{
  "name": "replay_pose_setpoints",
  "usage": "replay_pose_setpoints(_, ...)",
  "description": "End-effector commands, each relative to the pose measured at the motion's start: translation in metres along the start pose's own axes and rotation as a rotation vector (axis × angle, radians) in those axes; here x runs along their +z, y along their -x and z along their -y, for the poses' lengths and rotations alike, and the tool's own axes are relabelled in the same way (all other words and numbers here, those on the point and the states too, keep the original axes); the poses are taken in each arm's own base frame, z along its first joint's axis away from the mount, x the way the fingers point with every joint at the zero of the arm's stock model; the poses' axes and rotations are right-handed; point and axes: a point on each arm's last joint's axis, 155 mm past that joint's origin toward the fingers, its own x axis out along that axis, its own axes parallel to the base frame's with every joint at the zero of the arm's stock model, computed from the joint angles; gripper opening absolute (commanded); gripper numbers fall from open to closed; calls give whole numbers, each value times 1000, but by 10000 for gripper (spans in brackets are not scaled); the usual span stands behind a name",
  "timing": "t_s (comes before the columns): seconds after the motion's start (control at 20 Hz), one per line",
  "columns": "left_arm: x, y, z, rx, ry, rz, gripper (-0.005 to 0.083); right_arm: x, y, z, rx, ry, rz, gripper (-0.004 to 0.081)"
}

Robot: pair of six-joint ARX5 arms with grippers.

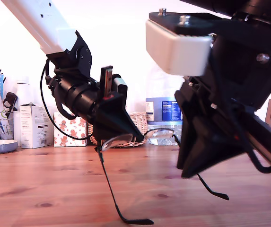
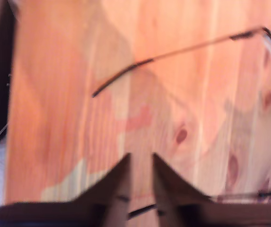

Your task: Pick up the glasses and open them, then place them back on the table

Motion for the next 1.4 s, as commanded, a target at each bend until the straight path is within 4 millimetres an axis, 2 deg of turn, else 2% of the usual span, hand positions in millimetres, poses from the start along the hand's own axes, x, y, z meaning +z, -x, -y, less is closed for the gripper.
replay_pose_setpoints(0.0, -1, -4, -10, 10, 3, -9, -21, 0, -1, -1, -1, -18, -1, -8)
replay_pose_setpoints(0.6, 6, 4, 5, 8, -8, 11, -21, 4, 0, 4, -19, -46, 14, -8)
replay_pose_setpoints(1.15, 26, 37, 59, 50, -143, 79, -21, 3, -1, 3, -17, -72, 13, -8)
replay_pose_setpoints(1.35, 28, 49, 71, 119, -195, 78, -21, 2, -1, 2, -10, -100, 8, -8)
